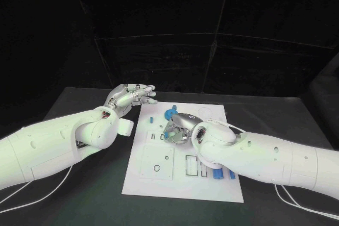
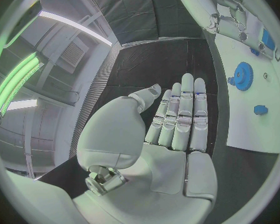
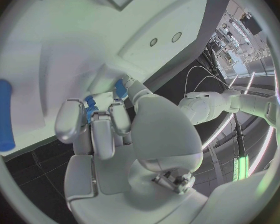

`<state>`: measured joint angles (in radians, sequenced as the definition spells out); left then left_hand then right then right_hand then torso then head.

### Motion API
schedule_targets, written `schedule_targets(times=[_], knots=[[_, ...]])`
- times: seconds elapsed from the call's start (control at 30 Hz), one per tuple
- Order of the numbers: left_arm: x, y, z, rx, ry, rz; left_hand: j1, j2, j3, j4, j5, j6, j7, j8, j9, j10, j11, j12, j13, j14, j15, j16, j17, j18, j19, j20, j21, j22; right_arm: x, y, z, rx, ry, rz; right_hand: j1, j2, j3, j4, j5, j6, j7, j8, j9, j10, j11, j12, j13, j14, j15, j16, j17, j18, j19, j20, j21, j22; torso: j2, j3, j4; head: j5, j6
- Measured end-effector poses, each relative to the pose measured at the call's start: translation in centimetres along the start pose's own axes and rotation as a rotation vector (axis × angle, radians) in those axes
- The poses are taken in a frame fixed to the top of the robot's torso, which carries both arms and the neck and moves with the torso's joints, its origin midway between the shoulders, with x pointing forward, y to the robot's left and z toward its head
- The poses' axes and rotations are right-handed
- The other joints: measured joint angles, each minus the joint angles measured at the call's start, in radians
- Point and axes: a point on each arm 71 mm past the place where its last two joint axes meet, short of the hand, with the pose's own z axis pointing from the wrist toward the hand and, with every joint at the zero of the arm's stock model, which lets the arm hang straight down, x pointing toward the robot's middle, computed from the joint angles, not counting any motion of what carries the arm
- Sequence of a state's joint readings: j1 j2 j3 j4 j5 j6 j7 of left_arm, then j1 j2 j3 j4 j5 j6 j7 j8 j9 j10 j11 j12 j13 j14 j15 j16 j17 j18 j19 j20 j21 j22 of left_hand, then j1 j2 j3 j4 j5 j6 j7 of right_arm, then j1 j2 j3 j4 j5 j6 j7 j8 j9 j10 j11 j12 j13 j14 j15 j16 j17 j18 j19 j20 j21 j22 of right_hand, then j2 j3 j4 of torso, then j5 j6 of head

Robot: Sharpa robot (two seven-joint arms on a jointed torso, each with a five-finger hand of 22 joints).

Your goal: Assemble the parts on the task board

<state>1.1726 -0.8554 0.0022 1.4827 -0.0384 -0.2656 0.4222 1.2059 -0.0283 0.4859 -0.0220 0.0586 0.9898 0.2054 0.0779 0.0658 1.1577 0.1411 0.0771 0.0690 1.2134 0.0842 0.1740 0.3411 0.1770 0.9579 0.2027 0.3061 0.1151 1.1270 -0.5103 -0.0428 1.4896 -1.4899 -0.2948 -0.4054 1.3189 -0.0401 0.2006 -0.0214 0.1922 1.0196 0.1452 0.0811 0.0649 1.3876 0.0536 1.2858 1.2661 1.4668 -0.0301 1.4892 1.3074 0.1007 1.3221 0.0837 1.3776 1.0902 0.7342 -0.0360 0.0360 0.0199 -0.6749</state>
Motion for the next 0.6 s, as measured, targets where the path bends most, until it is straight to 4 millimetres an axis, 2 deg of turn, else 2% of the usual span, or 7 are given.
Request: schedule_targets(times=[0.17, 0.6], knots=[[-0.03, 0.0, 0.0, 0.0, 0.0, 0.0, 0.0, 0.0, 0.0, 0.0, 0.0, 0.0, 0.0, 0.0, 0.0, 0.0, 0.0, 0.0, 0.0, 0.0, 0.0, 0.0, 0.0, 0.0, 0.0, 0.0, 0.0, 0.0, 0.05, -0.01, -0.05, 0.002, -0.006, -0.001, -0.01, -0.011, 0.0, 0.0, 0.004, -0.01, 0.001, -0.006, 0.002, -0.003, 0.003, -0.005, -0.006, 0.0, 0.007, -0.004, 0.0, 0.0, -0.004, 0.004, -0.001, -0.006, 0.0, 0.0004, 0.0, 0.0, 0.0], [-0.05, 0.01, 0.0, 0.0, 0.0, 0.0, 0.0, 0.0, 0.003, 0.003, 0.0, 0.0, 0.0, 0.0, 0.0, 0.0, 0.0, 0.0, 0.0, 0.0, 0.0, 0.0, 0.0, 0.0, 0.0, 0.0, 0.0, 0.0, 0.1, -0.09, -0.11, 0.013, -0.025, 0.006, -0.04, -0.041, -0.028, 0.021, 0.008, -0.031, 0.001, -0.006, 0.001, -0.021, 0.007, -0.024, -0.028, 0.0, 0.007, -0.008, 0.0, 0.0, -0.007, 0.007, -0.01, -0.019, 0.0, 0.0004, 0.0, -0.001, 0.0]])
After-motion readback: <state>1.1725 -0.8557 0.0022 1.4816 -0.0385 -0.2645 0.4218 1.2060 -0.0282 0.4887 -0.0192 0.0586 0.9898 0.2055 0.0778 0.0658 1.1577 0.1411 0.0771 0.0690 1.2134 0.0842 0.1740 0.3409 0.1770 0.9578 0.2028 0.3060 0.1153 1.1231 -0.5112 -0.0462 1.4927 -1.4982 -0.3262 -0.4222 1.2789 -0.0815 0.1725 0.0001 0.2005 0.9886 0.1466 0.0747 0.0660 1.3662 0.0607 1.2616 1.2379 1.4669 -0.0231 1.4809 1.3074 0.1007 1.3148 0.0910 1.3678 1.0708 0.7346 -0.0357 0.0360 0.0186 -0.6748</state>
